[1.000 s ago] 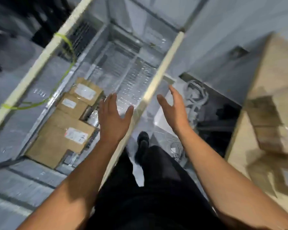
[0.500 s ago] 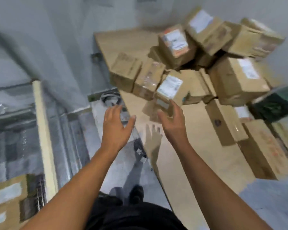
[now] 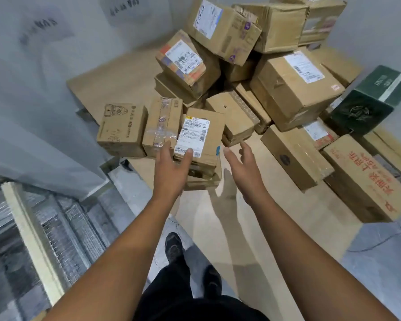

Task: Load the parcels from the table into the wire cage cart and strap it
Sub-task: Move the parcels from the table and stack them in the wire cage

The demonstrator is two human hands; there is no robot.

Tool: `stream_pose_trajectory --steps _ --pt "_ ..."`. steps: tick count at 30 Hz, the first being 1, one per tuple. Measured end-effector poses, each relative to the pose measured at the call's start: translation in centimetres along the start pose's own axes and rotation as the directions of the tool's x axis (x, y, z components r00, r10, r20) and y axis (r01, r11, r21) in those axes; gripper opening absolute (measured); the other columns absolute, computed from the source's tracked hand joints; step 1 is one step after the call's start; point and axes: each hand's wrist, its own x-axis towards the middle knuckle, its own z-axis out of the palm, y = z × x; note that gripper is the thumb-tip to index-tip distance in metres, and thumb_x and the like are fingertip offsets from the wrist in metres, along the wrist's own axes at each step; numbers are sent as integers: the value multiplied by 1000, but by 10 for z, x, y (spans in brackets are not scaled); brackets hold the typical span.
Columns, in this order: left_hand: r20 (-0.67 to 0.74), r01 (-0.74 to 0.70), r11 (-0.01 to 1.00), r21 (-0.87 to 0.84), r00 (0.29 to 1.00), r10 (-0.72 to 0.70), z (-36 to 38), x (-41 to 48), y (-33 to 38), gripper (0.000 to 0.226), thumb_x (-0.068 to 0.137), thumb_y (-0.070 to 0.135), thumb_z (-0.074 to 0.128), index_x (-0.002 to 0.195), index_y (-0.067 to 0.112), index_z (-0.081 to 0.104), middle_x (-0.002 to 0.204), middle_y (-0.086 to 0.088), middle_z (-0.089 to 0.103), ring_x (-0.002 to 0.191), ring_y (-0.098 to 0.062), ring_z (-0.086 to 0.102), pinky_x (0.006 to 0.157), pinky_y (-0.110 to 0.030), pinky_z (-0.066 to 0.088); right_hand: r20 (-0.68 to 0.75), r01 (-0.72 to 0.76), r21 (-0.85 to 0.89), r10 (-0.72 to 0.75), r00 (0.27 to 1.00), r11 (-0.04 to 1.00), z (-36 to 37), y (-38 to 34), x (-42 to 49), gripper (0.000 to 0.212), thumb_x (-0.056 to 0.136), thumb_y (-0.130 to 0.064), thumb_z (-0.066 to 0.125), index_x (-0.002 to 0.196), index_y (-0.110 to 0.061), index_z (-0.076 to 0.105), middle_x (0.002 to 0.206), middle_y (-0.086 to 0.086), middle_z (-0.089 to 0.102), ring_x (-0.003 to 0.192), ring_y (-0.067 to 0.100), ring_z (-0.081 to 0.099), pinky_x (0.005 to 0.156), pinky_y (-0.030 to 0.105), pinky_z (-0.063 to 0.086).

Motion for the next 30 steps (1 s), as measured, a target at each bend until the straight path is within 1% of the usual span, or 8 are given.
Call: stream_pose_trajectory --steps 5,8,11,14,19,22,26,30 --pt "77 51 998 -27 996 -49 4 31 -7 83 95 48 69 162 23 27 161 4 40 145 -12 40 108 -24 34 123 -100 20 97 988 995 28 -14 21 86 82 -72 59 158 -44 31 160 -3 41 143 19 47 114 45 44" --pt "155 66 994 -82 987 -53 4 36 -10 65 95 41 70 153 30 43 135 21 58 115 11 57 89 -8 40 158 -49 38 43 986 998 38 -15 20 56 91 -63 59 144 -58 42 140 -22 60 125 4 61 107 42 51" --pt "168 48 988 -149 986 -23 3 30 -10 53 95 36 72 144 33 52 123 23 67 106 13 62 81 -7 47 91 21 71 -27 996 997 42 -14 10 48 94 -59 58 140 -58 45 135 -26 61 121 -3 60 104 37 52" --pt "84 27 970 -243 996 -7 -4 15 -5 50 95 32 74 139 26 50 120 24 63 104 19 58 81 -4 47 76 108 105 -116 990 989 41 -21 -5 44 95 -60 56 138 -61 44 143 -14 57 131 7 55 108 42 51" --pt "-157 -50 934 -353 988 -6 -33 -27 -1 40 98 31 70 128 20 46 123 11 58 103 18 57 82 -4 45 189 238 189 -273 943 953 51 -41 -33 47 94 -51 61 139 -54 47 141 -13 59 126 2 60 99 30 56" --pt "-305 -86 918 -388 951 -40 -64 -54 -13 45 98 35 68 132 21 42 126 11 57 106 17 57 83 -7 48 301 318 169 -356 885 933 80 -51 -54 46 94 -46 63 137 -56 50 145 -12 57 134 4 54 113 41 48" --pt "-434 -55 899 -434 888 -155 -121 -92 -44 53 100 38 66 147 33 41 139 17 57 122 11 56 99 -13 48 499 412 116 -412 763 904 141 -62 -91 50 99 -31 64 147 -34 50 147 -5 56 136 8 53 116 42 44" --pt "-560 -40 891 -453 790 -249 -179 -125 -86 58 99 43 66 152 30 45 145 6 59 133 -10 57 114 -41 46 674 510 60 -411 614 858 212 -68 -128 53 100 -31 65 151 -35 49 140 -10 54 126 -13 50 109 15 42"
